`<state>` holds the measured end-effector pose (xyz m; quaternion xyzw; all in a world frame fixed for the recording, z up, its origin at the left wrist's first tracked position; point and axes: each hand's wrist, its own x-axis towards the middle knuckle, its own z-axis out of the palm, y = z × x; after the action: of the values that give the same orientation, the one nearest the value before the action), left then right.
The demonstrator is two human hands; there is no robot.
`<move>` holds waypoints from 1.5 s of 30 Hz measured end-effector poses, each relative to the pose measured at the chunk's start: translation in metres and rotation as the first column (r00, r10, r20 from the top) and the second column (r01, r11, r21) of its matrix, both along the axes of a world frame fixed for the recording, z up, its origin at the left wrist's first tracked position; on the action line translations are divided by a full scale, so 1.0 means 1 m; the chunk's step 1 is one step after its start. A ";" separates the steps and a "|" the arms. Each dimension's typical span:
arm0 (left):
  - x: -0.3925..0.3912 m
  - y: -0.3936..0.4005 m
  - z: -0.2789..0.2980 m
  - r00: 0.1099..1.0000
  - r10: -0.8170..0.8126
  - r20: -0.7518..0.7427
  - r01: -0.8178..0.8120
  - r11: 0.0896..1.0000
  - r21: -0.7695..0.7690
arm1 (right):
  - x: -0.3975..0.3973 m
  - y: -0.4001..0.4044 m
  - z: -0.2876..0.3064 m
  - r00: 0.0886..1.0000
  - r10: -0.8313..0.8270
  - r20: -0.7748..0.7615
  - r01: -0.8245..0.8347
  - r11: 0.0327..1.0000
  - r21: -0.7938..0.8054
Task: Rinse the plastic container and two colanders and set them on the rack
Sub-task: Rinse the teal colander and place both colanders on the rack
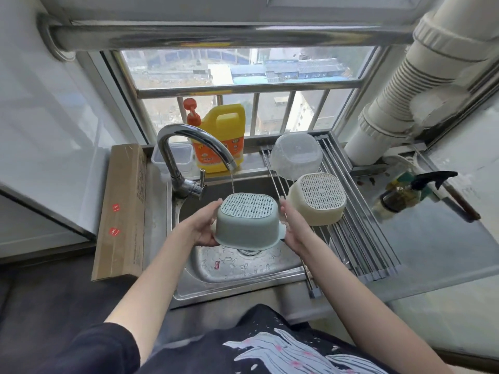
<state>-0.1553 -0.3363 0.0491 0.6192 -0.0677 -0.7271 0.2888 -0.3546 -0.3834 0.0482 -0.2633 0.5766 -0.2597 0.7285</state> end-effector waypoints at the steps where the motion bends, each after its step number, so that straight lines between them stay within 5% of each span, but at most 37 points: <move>1: -0.001 0.001 0.000 1.000 0.015 0.019 -0.015 0.999 -0.029 | -0.003 0.002 -0.001 1.000 0.013 -0.025 -0.014 0.998 -0.058; 7: -0.014 0.013 -0.008 1.000 -0.005 0.011 0.005 1.000 0.010 | -0.009 0.010 -0.014 0.959 0.147 -0.241 -0.169 0.983 -0.073; 12: -0.015 0.013 -0.001 0.999 0.039 0.021 -0.036 0.992 -0.123 | -0.005 0.009 0.002 0.943 0.023 -0.331 -0.126 0.948 -0.293; 16: -0.011 0.012 0.002 0.996 0.091 0.020 -0.089 0.993 -0.074 | 0.000 0.007 -0.003 0.927 0.073 -0.368 -0.148 0.973 -0.179; 19: -0.011 0.011 0.002 0.996 0.090 0.014 -0.088 0.990 -0.110 | -0.001 0.002 -0.002 0.918 0.032 -0.396 -0.138 0.960 -0.243; 29: -0.004 0.016 0.003 0.997 0.024 0.068 -0.014 0.989 -0.148 | -0.005 0.006 -0.009 0.924 0.173 -0.342 -0.206 0.977 -0.062; 35: -0.003 0.013 0.004 0.980 0.086 0.181 0.009 0.883 -0.469 | -0.012 0.005 -0.007 0.975 0.139 -0.172 -0.159 0.981 -0.109; 37: -0.011 0.013 0.009 0.903 0.079 0.423 0.156 0.856 -0.493 | -0.016 0.004 -0.008 0.982 0.111 -0.150 -0.129 0.985 -0.118; 41: -0.025 0.011 0.005 0.604 0.051 0.796 0.540 0.708 -0.455 | -0.015 0.001 -0.004 0.992 0.075 -0.106 -0.091 0.984 -0.152; 45: -0.039 0.018 -0.009 0.067 0.239 0.969 0.873 0.456 -0.173 | -0.009 -0.001 0.001 0.987 0.136 -0.081 -0.147 0.978 -0.151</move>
<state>-0.1939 -0.3188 0.0399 0.6672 -0.7123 -0.0829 0.2013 -0.3636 -0.3849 0.0489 -0.3688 0.5594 -0.2421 0.7018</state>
